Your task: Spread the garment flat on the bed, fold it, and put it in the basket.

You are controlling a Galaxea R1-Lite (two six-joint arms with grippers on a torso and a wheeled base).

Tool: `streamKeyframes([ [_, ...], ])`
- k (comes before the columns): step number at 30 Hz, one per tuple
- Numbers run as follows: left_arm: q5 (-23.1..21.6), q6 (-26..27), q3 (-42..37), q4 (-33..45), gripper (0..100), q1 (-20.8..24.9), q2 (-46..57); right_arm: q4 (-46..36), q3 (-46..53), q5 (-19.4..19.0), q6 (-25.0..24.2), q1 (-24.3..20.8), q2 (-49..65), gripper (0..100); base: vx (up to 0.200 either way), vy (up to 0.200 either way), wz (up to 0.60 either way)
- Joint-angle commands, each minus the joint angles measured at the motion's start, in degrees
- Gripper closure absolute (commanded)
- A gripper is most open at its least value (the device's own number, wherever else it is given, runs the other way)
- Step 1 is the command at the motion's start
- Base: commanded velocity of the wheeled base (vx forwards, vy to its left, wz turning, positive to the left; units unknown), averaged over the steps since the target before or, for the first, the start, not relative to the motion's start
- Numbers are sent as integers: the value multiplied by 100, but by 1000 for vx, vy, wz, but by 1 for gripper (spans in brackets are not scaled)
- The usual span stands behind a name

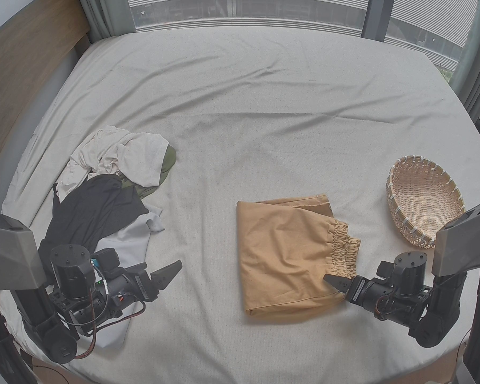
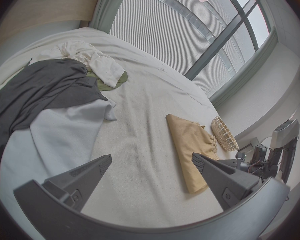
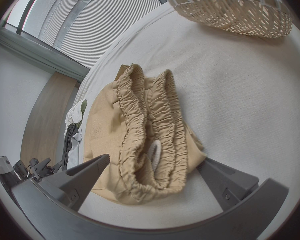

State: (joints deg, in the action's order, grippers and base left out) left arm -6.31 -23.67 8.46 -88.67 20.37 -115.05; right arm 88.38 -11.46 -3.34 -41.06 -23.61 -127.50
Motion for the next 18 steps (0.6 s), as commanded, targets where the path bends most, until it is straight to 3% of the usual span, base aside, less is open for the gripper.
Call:
streamKeyframes([
  [1,104,153,7,-1,0,-86,-26,4,-190,0,10,-135,-56,0,0,0,0],
  [8,236,232,7,-10,0,-68,1,4,-524,18,72,-205,-170,0,0,0,0],
  [9,254,223,7,-10,0,-68,1,4,-524,9,116,-205,-170,100,0,0,0],
  [18,297,240,50,-10,0,-42,9,12,-278,-53,300,-346,147,100,0,0,0],
])
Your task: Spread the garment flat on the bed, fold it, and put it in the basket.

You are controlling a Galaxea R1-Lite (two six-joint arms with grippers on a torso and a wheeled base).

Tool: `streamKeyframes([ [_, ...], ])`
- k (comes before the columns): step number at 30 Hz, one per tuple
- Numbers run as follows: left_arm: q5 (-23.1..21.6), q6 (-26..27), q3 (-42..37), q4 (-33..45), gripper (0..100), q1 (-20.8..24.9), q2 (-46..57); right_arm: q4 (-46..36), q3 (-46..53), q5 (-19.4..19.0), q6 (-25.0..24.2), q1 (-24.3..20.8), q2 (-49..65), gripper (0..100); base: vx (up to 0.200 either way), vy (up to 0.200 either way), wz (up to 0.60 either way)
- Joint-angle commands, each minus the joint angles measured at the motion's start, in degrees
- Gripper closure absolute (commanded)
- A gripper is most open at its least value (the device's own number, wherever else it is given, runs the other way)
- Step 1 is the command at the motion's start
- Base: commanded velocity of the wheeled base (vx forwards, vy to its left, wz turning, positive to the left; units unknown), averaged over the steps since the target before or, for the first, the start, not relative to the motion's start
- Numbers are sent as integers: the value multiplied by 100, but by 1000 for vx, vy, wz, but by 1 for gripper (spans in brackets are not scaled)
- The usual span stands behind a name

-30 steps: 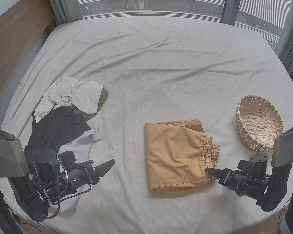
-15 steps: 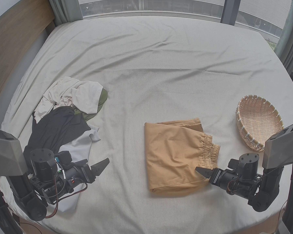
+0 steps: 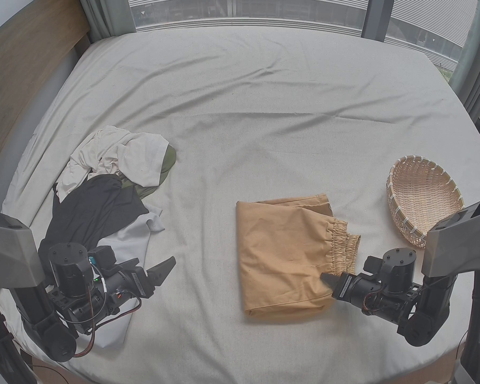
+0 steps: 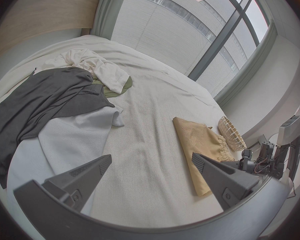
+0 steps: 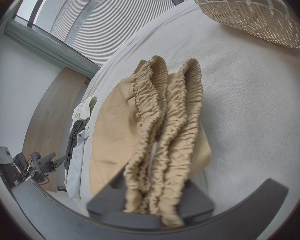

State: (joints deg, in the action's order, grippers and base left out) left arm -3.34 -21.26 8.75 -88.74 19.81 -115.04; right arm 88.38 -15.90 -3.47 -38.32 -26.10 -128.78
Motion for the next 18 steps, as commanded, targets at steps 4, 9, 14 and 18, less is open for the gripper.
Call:
streamKeyframes([
  [4,0,131,30,-12,0,14,-1,-5,263,-356,70,-334,1162,100,0,0,0],
  [9,-35,236,56,-21,0,14,17,-58,219,-373,254,-580,1918,100,0,0,0],
  [14,-18,491,48,-21,0,23,-9,-23,227,-391,421,-730,2112,100,0,0,0],
  [18,-18,509,56,-21,0,23,17,-23,131,-540,421,-721,2296,100,0,0,0],
])
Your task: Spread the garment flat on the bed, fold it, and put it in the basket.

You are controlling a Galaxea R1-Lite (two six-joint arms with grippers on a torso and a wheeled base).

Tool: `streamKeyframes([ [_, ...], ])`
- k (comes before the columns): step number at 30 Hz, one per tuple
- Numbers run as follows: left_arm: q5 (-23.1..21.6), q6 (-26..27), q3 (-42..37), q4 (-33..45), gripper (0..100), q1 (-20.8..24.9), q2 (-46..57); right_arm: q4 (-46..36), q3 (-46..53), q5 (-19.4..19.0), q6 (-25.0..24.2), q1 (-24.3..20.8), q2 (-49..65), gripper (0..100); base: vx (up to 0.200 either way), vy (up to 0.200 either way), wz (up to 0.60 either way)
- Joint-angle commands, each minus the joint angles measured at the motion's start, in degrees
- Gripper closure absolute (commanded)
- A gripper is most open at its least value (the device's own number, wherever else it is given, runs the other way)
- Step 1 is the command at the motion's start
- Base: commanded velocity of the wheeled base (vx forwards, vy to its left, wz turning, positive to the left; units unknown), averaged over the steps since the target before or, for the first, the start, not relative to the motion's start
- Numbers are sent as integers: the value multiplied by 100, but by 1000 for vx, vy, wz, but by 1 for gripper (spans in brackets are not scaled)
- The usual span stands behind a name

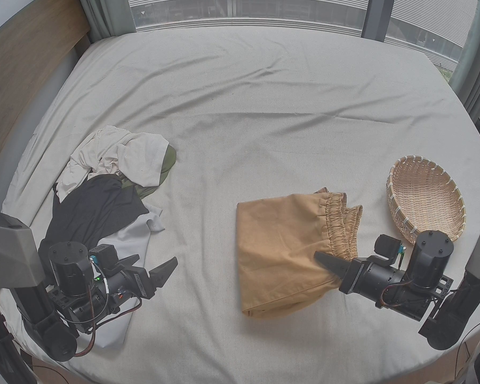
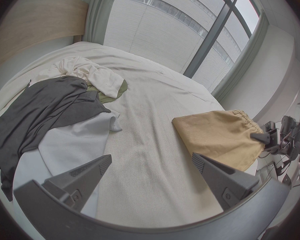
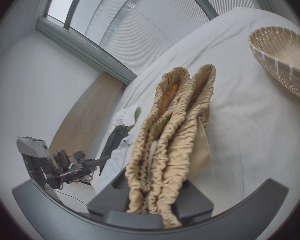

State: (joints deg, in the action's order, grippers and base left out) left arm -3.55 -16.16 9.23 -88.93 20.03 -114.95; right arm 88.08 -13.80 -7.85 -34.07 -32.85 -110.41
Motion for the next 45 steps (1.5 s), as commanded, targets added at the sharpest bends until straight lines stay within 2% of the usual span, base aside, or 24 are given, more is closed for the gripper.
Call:
streamKeyframes([
  [1,3,-1,9,-1,0,-8,7,8,-105,-147,-3,-46,494,100,0,0,0],
  [18,12,-1,-53,-1,0,71,78,-27,-1081,-234,-82,-169,617,100,0,0,0],
  [25,12,-1,-88,-1,0,98,78,-54,-1450,-164,-240,-63,784,100,0,0,0],
  [34,12,-1,-105,-1,0,124,78,-933,-1758,-164,-231,148,1593,100,0,0,0],
  [38,12,-10,-114,-1,0,124,78,-1100,-1898,-164,129,587,1689,100,0,0,0],
  [43,12,-10,-141,-1,0,124,78,-1108,-1934,-164,234,939,1698,100,0,0,0],
  [45,12,-10,-149,-1,0,124,69,-1108,-2013,-147,384,1229,1725,100,0,0,0],
])
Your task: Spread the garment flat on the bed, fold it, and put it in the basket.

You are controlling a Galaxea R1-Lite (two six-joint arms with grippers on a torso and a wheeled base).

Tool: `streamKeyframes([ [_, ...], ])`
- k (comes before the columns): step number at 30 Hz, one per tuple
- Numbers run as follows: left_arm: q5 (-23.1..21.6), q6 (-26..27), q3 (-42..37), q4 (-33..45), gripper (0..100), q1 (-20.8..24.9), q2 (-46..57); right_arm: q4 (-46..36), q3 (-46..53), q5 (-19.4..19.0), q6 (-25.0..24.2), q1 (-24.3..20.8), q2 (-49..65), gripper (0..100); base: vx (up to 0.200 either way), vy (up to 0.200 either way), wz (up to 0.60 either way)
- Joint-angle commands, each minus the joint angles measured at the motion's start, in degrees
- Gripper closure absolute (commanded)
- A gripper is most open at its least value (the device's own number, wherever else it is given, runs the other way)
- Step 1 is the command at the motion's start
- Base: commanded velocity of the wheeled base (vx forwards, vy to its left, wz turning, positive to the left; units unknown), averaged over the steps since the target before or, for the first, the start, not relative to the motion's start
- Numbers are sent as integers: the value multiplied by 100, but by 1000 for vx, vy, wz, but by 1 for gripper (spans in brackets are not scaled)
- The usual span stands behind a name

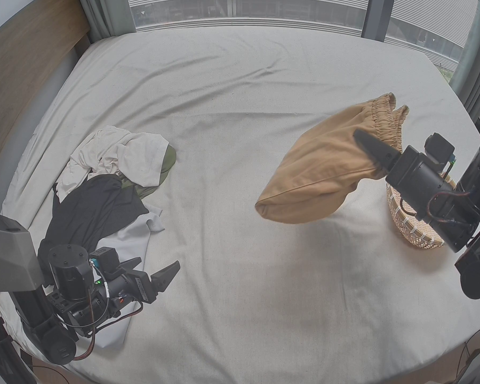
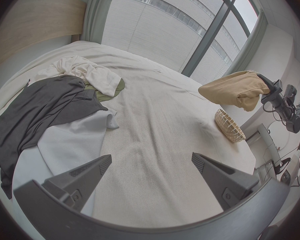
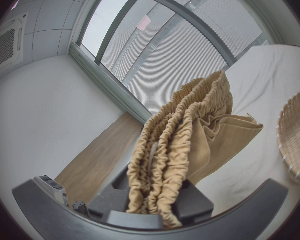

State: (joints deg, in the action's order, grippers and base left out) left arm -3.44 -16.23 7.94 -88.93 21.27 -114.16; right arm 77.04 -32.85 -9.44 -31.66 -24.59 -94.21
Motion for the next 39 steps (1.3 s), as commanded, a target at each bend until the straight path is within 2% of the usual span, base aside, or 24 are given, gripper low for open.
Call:
streamKeyframes([
  [1,1,-12,-20,-1,0,0,-9,4,-134,91,222,569,122,100,0,0,0],
  [2,1,-12,-20,-1,0,0,-9,-5,-134,109,230,587,131,100,0,0,0],
  [3,1,-12,-47,-1,0,0,-18,12,-151,284,274,798,148,100,0,0,0],
  [6,1,-21,-73,-1,0,0,-36,21,-142,346,266,1149,157,100,0,0,0],
  [11,1,-30,-73,-1,0,8,-27,4,-169,346,283,1765,157,100,0,0,0],
  [14,1,-21,-82,-1,0,26,-18,-5,-125,355,503,2248,140,100,0,0,0],
  [23,1,-30,-90,-1,0,35,-36,-119,156,346,714,3039,113,100,0,0,0],
  [32,1,-30,-126,-1,0,35,-27,-76,262,311,872,3522,-168,100,0,0,0],
  [39,1,-30,-126,-1,0,35,-44,-58,446,284,872,3549,-221,100,0,0,0],
])
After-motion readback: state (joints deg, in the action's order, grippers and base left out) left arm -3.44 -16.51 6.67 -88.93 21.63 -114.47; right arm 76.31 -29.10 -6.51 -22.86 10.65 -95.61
